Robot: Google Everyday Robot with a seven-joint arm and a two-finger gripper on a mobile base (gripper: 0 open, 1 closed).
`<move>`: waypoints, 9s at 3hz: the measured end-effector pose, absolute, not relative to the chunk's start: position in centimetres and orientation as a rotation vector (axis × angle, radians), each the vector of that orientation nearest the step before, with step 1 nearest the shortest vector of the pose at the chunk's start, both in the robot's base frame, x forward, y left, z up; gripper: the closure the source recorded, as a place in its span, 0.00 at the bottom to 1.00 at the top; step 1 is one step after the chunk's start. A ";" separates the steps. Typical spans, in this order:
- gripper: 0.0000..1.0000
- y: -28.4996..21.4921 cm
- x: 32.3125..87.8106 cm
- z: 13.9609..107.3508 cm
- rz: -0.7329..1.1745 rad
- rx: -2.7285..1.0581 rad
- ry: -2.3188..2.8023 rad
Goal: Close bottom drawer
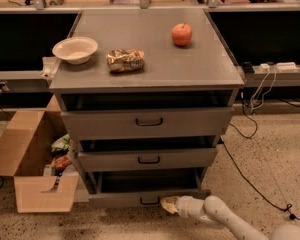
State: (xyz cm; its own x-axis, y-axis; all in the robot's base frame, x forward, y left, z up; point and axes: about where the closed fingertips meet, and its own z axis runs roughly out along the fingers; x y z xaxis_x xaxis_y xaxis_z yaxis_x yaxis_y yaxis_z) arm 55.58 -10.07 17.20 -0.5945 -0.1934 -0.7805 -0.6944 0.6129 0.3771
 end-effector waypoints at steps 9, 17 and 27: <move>1.00 -17.1 58.9 18.1 0.734 -0.441 2.102; 1.00 -24.1 59.5 17.1 0.412 -0.152 2.115; 1.00 -22.1 63.3 17.8 0.434 -0.190 2.063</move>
Offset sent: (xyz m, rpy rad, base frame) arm -0.0185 -0.0464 0.0103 -0.0305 0.0105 -0.1326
